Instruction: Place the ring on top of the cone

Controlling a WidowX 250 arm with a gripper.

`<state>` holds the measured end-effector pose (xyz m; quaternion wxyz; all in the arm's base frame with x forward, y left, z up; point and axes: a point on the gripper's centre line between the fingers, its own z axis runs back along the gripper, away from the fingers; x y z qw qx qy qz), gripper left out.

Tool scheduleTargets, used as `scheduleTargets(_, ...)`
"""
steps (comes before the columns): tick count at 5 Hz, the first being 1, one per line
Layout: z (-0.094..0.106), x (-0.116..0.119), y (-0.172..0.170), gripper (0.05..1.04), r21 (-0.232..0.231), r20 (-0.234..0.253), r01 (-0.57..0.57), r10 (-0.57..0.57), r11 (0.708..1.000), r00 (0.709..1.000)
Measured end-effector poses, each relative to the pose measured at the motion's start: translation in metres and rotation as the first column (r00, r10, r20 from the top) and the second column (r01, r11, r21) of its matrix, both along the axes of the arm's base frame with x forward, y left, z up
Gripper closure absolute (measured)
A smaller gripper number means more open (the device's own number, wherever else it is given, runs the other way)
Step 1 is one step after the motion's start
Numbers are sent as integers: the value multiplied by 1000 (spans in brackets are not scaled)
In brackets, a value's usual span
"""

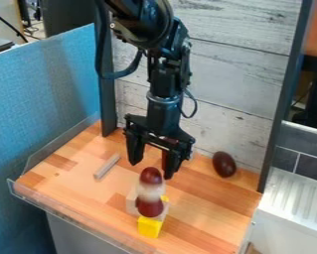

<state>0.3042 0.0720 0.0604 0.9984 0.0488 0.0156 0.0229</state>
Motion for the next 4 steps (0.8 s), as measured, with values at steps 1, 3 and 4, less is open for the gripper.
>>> scheduleTargets(1,-5,-3,-1,78,14,-5,16,-16,1000,1000)
scheduleTargets(3,23,-6,-6,84,-39,-6,46,-47,998,999)
scheduleTargets(4,61,-7,5,84,-84,-17,40,-41,996,999)
